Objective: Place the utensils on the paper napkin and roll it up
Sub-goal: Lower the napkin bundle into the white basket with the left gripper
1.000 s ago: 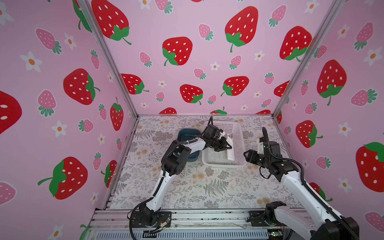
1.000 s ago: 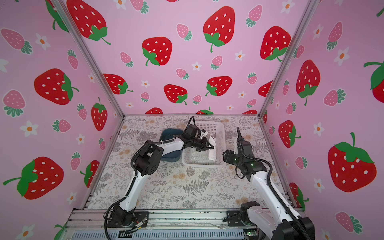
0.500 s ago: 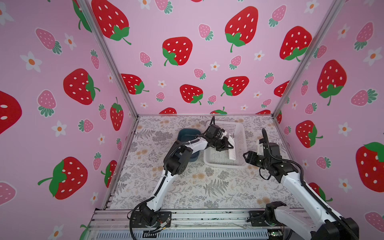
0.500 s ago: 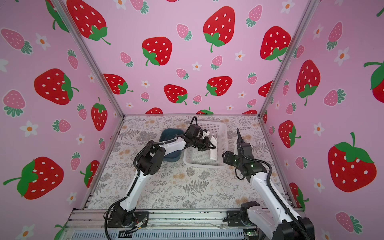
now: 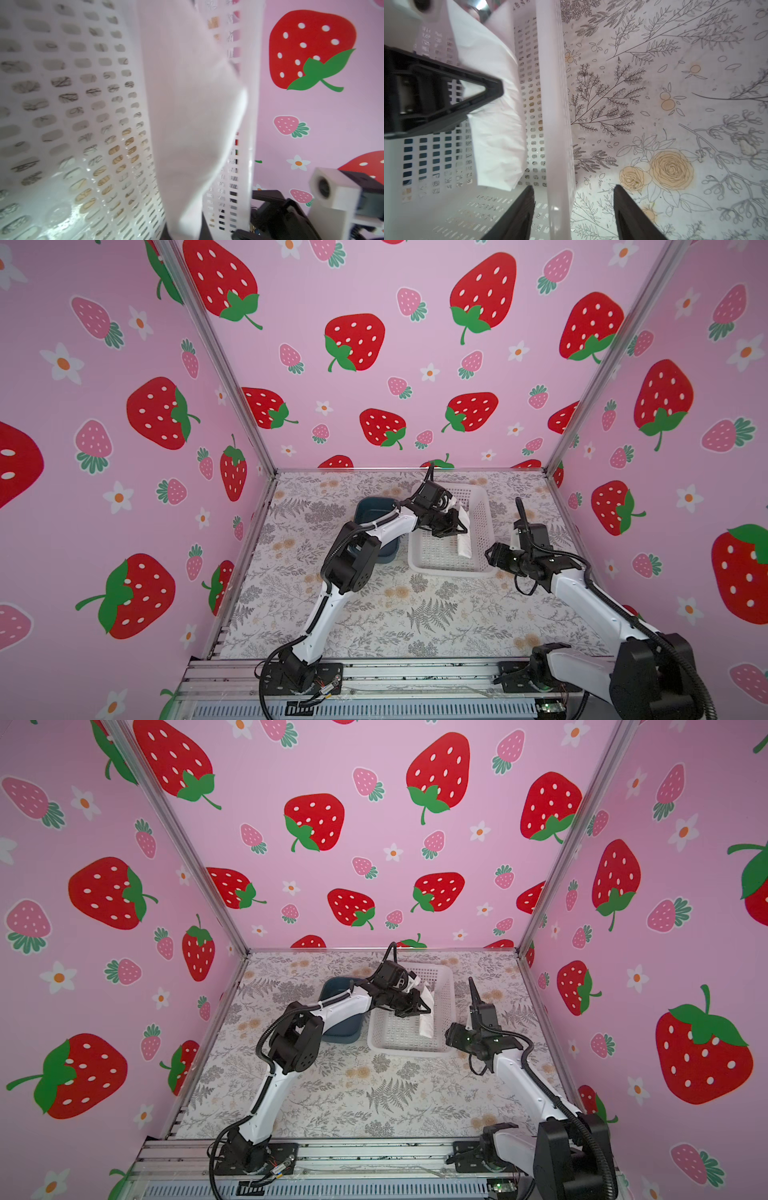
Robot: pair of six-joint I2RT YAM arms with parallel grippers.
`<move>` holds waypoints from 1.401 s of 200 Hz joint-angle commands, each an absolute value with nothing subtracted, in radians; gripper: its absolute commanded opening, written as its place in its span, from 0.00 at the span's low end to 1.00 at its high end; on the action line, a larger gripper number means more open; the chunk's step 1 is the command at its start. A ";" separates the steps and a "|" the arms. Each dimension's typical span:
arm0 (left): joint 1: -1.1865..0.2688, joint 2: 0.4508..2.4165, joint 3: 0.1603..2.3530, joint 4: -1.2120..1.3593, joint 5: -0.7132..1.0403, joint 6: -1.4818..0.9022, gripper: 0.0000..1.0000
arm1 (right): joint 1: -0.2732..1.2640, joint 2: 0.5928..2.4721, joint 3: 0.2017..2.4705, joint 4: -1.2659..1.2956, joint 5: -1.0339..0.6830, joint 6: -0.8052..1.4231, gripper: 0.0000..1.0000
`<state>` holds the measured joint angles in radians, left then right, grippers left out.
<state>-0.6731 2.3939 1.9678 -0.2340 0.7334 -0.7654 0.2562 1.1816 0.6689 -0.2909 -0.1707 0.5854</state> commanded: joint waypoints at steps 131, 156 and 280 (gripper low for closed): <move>-0.686 2.551 2.171 -0.343 0.750 -0.768 0.10 | 0.257 1.212 0.632 -0.133 -0.416 0.563 0.55; -0.686 2.559 2.174 -0.343 0.751 -0.765 0.10 | 0.256 1.198 0.629 -0.150 -0.382 0.570 0.55; -0.688 2.585 2.172 -0.480 0.678 -0.682 0.30 | 0.256 1.106 0.638 -0.221 -0.296 0.591 0.59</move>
<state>-0.6838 2.5767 2.1376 -0.4000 0.7166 -0.7269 0.2539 1.1316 0.6384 -0.1894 -0.3210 0.5827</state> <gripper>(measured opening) 0.281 0.585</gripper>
